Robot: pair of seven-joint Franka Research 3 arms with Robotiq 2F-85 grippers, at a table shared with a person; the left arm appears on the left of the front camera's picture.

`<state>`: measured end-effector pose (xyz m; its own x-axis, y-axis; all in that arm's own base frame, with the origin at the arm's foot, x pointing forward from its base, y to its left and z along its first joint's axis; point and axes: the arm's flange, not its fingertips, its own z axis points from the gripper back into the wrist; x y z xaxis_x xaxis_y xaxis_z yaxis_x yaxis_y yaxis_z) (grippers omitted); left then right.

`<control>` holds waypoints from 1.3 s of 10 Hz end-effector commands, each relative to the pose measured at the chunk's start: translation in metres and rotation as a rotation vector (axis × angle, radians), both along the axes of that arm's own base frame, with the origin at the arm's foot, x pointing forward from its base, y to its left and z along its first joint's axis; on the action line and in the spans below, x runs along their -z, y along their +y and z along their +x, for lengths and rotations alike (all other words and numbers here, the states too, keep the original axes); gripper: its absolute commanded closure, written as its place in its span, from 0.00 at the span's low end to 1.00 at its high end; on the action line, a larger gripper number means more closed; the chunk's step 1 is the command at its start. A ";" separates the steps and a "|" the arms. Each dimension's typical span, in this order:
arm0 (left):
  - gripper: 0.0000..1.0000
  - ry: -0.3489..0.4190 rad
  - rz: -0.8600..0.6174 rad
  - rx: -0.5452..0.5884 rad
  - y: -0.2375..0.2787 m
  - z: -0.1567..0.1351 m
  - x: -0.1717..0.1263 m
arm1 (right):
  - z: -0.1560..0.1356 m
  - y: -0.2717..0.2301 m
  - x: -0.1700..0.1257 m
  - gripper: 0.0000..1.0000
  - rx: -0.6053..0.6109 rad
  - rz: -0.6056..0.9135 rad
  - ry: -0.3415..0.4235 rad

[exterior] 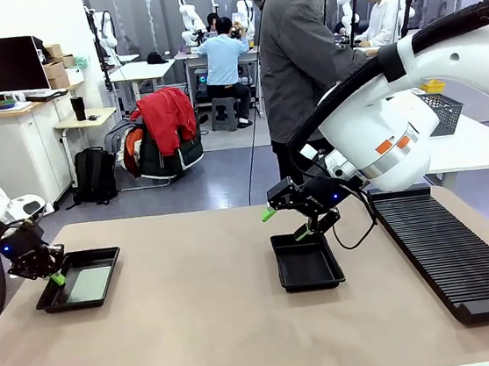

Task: Inspect and transfer BCBs to ESD trays.
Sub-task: Pick up the ESD tray and place it on the left side of the table.

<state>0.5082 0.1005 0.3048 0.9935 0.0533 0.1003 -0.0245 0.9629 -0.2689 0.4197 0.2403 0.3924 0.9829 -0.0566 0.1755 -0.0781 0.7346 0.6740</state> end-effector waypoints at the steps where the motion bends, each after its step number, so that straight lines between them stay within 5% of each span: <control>1: 0.97 0.000 0.000 0.000 0.000 0.000 0.000 | -0.001 0.001 -0.003 0.00 0.012 -0.019 0.008; 2: 0.97 0.006 0.010 0.011 0.001 0.000 -0.003 | -0.001 0.001 -0.003 0.00 0.012 -0.019 0.008; 11: 0.09 0.044 0.176 0.029 -0.015 -0.022 -0.071 | -0.001 0.001 -0.003 0.00 0.012 -0.019 0.008; 13: 0.07 0.041 0.254 0.031 -0.026 -0.031 -0.104 | -0.001 0.001 -0.003 0.00 0.012 -0.019 0.008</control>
<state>0.4882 0.0849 0.3971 0.9971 -0.0013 0.0764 0.0063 0.9978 -0.0653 0.4198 0.2403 0.3923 0.9829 -0.0567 0.1754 -0.0779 0.7346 0.6740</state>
